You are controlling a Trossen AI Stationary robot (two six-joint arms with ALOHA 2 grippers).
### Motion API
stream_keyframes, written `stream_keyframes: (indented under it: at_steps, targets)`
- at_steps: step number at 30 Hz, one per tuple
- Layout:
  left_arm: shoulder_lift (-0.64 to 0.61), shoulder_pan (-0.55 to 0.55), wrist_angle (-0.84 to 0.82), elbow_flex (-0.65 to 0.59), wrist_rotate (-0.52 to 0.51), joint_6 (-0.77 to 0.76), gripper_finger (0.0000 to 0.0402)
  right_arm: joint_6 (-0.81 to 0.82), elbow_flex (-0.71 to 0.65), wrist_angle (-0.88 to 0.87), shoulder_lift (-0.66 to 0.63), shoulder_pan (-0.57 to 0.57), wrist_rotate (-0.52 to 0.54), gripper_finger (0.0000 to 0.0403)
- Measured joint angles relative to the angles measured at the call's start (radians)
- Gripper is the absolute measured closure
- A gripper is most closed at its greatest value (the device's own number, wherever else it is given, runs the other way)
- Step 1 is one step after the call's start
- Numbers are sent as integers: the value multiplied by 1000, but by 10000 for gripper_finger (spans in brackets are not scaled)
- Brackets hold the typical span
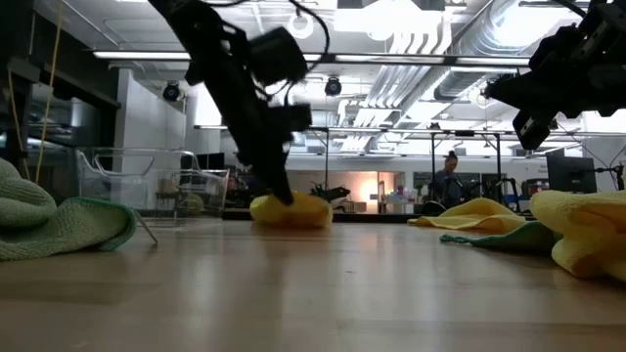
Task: Fold microfiber towels
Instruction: Fold the top left yellow towel
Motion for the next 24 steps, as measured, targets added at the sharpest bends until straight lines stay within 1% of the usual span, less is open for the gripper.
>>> stream_keyframes:
  at_steps: [3,8,10,11,14,16,20,21,24]
  targets:
    - [-74,2,32,1,147,24,397,0,0,0,0,0,0,402]
    - [-203,-1,52,2,443,73,399,0,0,0,1,0,0,402]
    - [-245,-2,41,2,523,73,399,0,0,0,2,0,0,402]
    - [-265,-2,26,2,545,78,399,0,0,0,2,0,0,402]
    - [-301,-3,-26,2,542,85,400,0,0,0,2,0,0,402]
    - [-304,0,-53,2,535,81,400,0,0,0,2,0,0,402]
    - [-299,0,-84,1,435,52,400,-1,0,0,2,0,1,402]
    - [-290,-3,-78,2,415,47,400,-7,0,0,2,0,12,402]
    - [-272,-2,-65,-1,405,8,400,-18,0,1,2,0,111,402]
